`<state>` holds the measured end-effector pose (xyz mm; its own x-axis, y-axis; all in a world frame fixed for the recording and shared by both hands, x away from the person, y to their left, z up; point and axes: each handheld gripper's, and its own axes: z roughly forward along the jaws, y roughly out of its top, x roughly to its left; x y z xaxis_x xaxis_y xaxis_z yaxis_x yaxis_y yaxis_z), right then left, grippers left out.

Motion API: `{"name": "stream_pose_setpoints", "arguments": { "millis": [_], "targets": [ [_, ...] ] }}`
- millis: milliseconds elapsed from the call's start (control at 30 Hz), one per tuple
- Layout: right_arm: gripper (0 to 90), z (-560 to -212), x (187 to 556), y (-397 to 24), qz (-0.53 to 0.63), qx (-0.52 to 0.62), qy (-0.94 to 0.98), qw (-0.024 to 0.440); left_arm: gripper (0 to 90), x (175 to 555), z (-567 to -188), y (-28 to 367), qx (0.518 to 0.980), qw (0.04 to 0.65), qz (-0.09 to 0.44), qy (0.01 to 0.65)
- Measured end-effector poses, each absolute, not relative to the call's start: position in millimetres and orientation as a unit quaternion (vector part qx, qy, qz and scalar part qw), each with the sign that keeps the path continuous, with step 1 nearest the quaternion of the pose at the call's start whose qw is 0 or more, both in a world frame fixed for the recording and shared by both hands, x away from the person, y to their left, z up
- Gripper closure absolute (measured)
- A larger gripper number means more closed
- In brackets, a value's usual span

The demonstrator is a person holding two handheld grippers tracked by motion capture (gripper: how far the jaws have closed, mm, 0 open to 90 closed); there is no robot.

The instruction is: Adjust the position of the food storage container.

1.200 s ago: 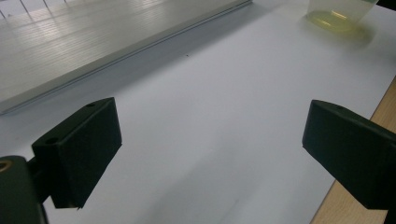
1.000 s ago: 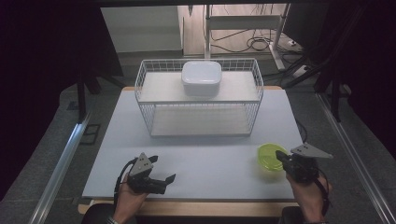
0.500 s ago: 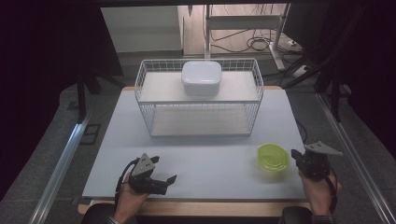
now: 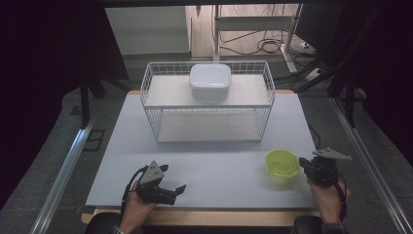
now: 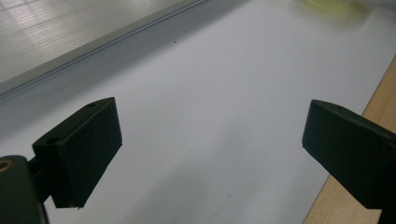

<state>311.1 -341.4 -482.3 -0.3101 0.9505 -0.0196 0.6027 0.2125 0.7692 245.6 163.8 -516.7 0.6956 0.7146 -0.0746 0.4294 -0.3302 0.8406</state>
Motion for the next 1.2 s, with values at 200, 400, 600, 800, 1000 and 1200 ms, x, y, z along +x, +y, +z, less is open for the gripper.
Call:
{"name": "stream_pose_setpoints", "arguments": {
  "millis": [200,400,600,800,1000,1200],
  "targets": [
    [90.0,-482,312,-330,0.346,0.519,0.743,0.244,4.6,246,-517,164,0.801,0.455,0.155,0.358],
    [90.0,-484,312,-313,0.35,0.503,0.757,0.226,4.7,246,-517,163,0.801,0.453,0.154,0.358],
    [90.0,-485,313,-301,0.356,0.493,0.765,0.211,4.7,246,-517,163,0.802,0.453,0.153,0.358],
    [90.0,-486,312,-289,0.365,0.485,0.771,0.194,4.7,246,-517,162,0.802,0.453,0.153,0.358],
    [90.0,-487,312,-272,0.374,0.472,0.779,0.177,4.7,246,-518,162,0.803,0.453,0.151,0.358],
    [90.0,-489,312,-253,0.38,0.455,0.789,0.162,4.7,246,-517,162,0.803,0.454,0.149,0.357]
  ]
}}
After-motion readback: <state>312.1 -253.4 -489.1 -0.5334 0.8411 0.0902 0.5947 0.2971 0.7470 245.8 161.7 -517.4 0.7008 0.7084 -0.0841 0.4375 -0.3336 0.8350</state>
